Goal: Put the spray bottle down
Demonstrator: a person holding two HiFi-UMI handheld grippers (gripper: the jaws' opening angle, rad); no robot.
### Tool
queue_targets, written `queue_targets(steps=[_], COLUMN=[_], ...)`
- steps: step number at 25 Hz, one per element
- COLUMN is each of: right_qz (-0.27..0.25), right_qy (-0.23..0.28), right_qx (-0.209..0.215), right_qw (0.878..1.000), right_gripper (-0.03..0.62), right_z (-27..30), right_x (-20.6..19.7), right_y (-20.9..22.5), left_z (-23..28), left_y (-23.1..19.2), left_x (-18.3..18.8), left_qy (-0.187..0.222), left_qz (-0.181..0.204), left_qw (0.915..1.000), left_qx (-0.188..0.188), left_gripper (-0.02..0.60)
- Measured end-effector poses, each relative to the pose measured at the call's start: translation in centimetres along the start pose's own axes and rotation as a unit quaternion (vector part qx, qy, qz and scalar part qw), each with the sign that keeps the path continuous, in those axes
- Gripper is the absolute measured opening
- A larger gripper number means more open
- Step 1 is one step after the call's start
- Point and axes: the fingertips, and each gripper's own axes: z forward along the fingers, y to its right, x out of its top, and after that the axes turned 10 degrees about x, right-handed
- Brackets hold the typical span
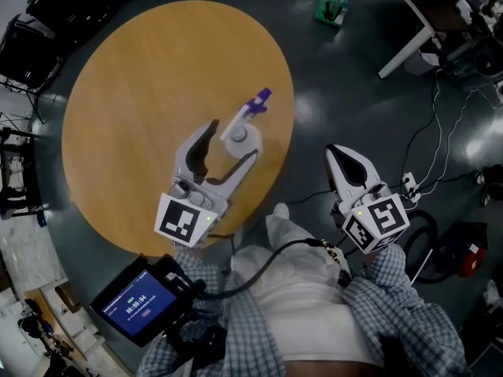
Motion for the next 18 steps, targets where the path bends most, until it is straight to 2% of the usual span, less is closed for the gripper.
queue_targets(steps=[3,4,5,7,14,18], right_qz=[-0.004,-0.006,-0.009,-0.016,-0.031,-0.032], right_qy=[0.008,0.011,0.013,0.016,0.039,0.052], right_qx=[0.004,0.006,0.008,0.012,0.001,-0.015], right_qw=[1.000,1.000,1.000,1.000,0.999,0.998], right_gripper=[0.003,0.003,0.003,0.003,0.003,0.003], right_z=[-1.1,-1.2,-1.3,-1.3,-2.7,-3.9], right_x=[0.5,0.7,0.8,1.1,1.1,0.4], right_y=[-1.8,-2.6,-3.3,-5.0,-11.3,-14.3], left_z=[-2.5,-3.4,-4.3,-6.3,-12.5,-15.7], left_y=[0.3,0.2,0.1,0.1,1.2,2.7], left_x=[1.2,1.7,2.2,2.9,4.4,4.4], left_qy=[0.008,0.015,0.022,0.038,0.051,0.050], left_qz=[0.011,0.017,0.020,0.016,0.007,-0.001], left_qw=[0.9997,0.9993,0.9988,0.9982,0.9983,0.9988], left_qx=[0.021,0.031,0.039,0.044,0.028,0.003], left_gripper=[0.319,0.280,0.175,0.003,0.000,0.000])
